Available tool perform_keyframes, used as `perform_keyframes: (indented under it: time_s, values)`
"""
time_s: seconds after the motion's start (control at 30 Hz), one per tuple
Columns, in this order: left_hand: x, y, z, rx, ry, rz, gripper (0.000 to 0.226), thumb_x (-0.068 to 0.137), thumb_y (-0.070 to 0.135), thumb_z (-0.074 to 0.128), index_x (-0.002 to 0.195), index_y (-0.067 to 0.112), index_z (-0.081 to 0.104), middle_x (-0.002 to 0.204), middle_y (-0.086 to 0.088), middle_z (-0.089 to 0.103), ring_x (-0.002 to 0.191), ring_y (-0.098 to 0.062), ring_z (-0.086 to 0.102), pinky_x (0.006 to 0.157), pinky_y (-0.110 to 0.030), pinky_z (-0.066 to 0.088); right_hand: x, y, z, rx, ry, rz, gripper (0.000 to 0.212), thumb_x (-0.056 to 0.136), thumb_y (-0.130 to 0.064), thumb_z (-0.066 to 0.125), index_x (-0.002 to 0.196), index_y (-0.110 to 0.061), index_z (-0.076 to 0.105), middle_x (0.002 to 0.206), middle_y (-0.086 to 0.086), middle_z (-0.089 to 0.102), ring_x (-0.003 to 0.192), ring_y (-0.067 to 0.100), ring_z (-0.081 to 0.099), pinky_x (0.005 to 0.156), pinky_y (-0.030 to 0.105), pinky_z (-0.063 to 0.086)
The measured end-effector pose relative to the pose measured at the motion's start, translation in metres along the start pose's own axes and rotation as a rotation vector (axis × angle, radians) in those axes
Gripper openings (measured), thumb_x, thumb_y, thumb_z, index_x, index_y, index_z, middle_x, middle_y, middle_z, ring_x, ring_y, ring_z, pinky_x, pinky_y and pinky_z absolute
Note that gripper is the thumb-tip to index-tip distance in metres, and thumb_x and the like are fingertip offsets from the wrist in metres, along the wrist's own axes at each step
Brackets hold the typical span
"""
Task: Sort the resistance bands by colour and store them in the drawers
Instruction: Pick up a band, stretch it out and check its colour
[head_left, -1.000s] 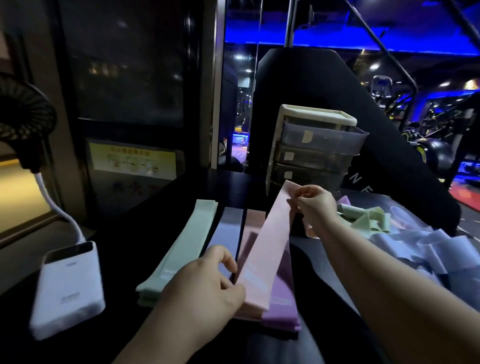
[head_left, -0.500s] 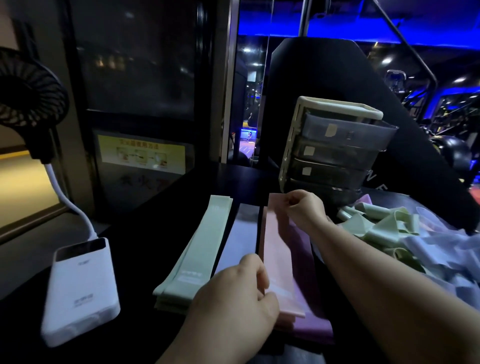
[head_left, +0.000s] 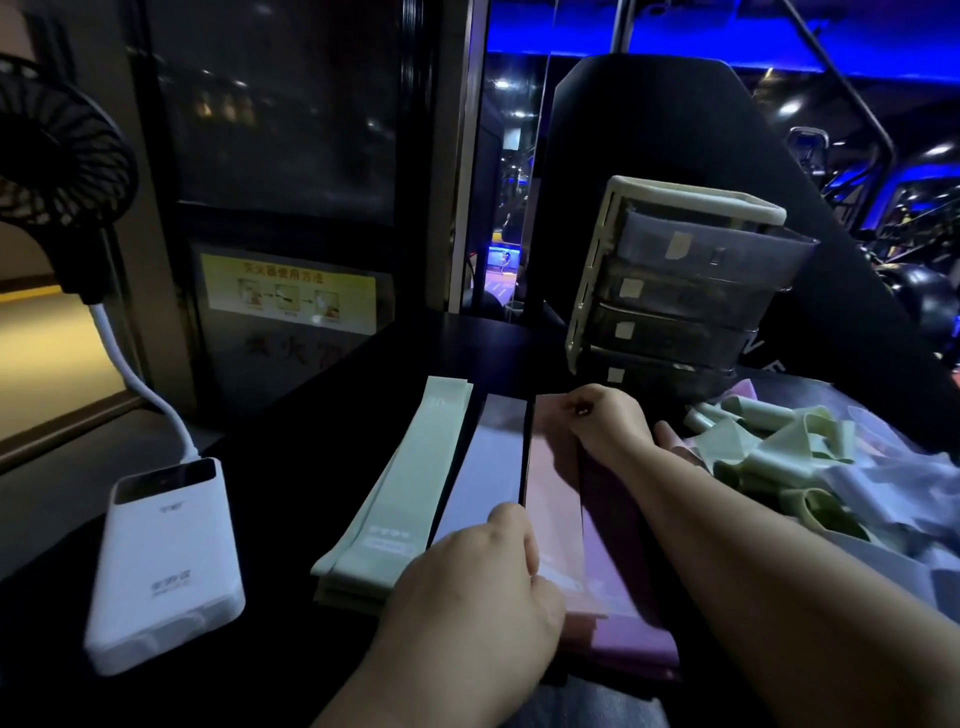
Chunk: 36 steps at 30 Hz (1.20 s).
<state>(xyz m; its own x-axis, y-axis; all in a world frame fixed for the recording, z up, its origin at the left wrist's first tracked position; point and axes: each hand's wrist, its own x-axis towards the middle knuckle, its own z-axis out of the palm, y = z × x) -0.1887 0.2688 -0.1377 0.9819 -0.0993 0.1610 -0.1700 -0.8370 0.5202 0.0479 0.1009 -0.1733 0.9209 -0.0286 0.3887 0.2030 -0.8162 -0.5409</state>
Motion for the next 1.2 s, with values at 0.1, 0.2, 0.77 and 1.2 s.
perform_keyframes:
  time_s: [0.1, 0.2, 0.77, 1.2]
  values:
    - [0.001, 0.0, 0.0, 0.019, -0.008, -0.011, 0.003, 0.091, 0.029, 0.042, 0.094, 0.026, 0.041, 0.086, 0.004, 0.058, 0.086, -0.016, 0.055, 0.07, -0.031, 0.042, 0.001, 0.003, 0.002, -0.03, -0.005, 0.021, 0.019, 0.084, -0.018, 0.064, 0.1, -0.022, 0.074, 0.106, 0.003, 0.07, 0.102, 0.022, 0.062, 0.084, 0.027, 0.046]
    - [0.001, -0.001, 0.003, 0.072, -0.003, -0.023, 0.006, 0.092, 0.027, 0.041, 0.097, 0.025, 0.042, 0.087, 0.004, 0.056, 0.086, -0.019, 0.053, 0.069, -0.031, 0.04, 0.002, 0.004, 0.003, -0.064, -0.033, 0.036, 0.021, 0.084, -0.023, 0.063, 0.103, -0.025, 0.073, 0.111, 0.004, 0.067, 0.106, 0.023, 0.06, 0.086, 0.027, 0.044]
    - [0.002, 0.003, 0.006, 0.171, 0.019, -0.027, 0.011, 0.095, 0.03, 0.04, 0.102, 0.025, 0.047, 0.088, 0.001, 0.058, 0.092, -0.021, 0.056, 0.072, -0.031, 0.041, -0.005, -0.007, -0.007, -0.073, 0.016, -0.028, 0.014, 0.077, -0.025, 0.071, 0.09, -0.027, 0.076, 0.099, -0.003, 0.055, 0.103, 0.023, 0.057, 0.087, 0.027, 0.044]
    - [0.006, 0.014, -0.002, 0.192, 0.145, -0.063, 0.01, 0.094, 0.034, 0.04, 0.096, 0.027, 0.047, 0.07, 0.002, 0.048, 0.079, -0.02, 0.051, 0.065, -0.029, 0.037, -0.018, -0.005, -0.045, -0.064, -0.025, -0.077, 0.004, 0.078, -0.03, 0.073, 0.078, -0.034, 0.072, 0.093, -0.006, 0.056, 0.092, 0.008, 0.052, 0.077, 0.019, 0.037]
